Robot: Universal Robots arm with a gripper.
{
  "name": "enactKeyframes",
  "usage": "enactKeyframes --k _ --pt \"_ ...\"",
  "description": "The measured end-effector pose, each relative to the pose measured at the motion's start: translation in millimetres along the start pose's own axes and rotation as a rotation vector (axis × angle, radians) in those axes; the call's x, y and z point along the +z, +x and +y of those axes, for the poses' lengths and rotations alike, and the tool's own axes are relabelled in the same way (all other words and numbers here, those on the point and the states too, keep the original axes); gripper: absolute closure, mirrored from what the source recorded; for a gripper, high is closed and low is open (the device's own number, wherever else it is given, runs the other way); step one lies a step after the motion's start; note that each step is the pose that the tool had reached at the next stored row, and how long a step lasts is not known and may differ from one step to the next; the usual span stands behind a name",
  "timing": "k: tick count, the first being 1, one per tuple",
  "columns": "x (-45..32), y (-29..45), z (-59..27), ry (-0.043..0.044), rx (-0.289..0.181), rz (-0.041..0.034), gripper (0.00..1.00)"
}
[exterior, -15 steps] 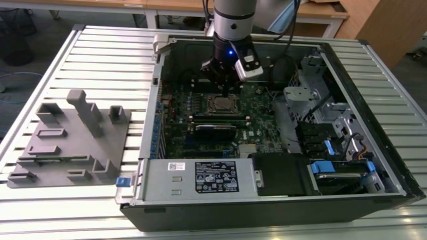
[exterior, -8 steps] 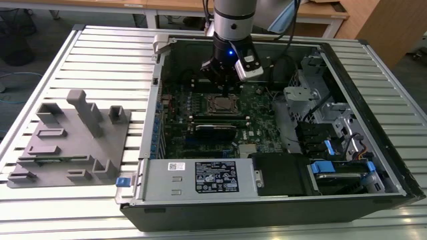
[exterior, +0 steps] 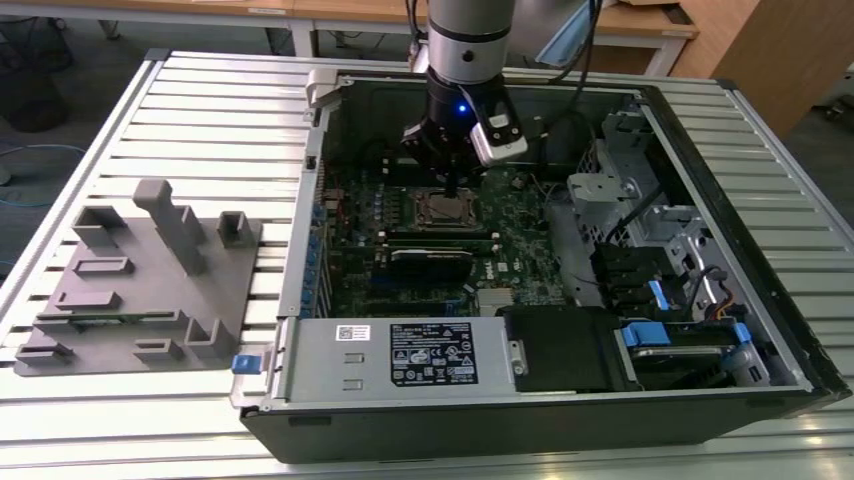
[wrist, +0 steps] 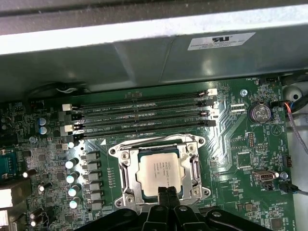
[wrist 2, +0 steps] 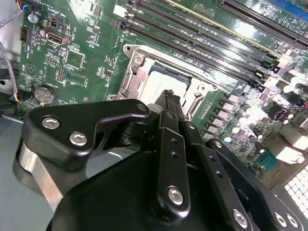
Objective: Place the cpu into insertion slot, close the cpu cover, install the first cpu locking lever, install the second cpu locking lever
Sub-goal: 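Install the second cpu locking lever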
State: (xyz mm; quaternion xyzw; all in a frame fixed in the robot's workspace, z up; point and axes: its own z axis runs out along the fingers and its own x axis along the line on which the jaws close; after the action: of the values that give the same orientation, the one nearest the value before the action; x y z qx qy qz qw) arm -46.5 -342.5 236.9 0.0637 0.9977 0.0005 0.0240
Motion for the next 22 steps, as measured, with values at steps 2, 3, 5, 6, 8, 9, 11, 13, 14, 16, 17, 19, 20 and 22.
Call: enactKeyframes --k 2,3,5,6,8,9,11,13,14,16,17,19,20,22 --pt "0.0 -0.2 -1.6 0.0 0.0 0.0 0.89" --pt "0.0 -0.2 -1.8 0.0 0.0 0.0 0.89" --pt "0.0 -0.3 -2.3 0.0 0.0 0.0 0.89" --pt "0.0 -0.4 -2.6 0.0001 0.0 0.0 0.89" --pt "0.0 -0.5 -3.5 0.0 0.0 0.0 0.89" --pt "0.0 -0.5 -3.9 0.0 0.0 0.0001 0.89" --pt "0.0 -0.6 -4.7 0.0 0.0 0.0 0.89" --pt "0.0 -0.7 -5.5 0.0 0.0 0.0 0.89" --pt "0.0 -0.7 -5.8 -0.0001 0.0 0.0 0.89" --pt "0.1 -0.8 -6.1 -0.0001 0.0 -0.0001 0.89" --pt "0.0 -0.8 -6.2 0.0 0.0 0.0 0.89" --pt "-0.2 -0.8 -6.2 0.0001 0.0 0.0 0.89" --pt "-0.5 -0.8 -6.3 0.0002 0.0 0.0001 0.89" --pt "-1.4 -0.9 -6.3 0.0002 0.0 0.0001 0.89"
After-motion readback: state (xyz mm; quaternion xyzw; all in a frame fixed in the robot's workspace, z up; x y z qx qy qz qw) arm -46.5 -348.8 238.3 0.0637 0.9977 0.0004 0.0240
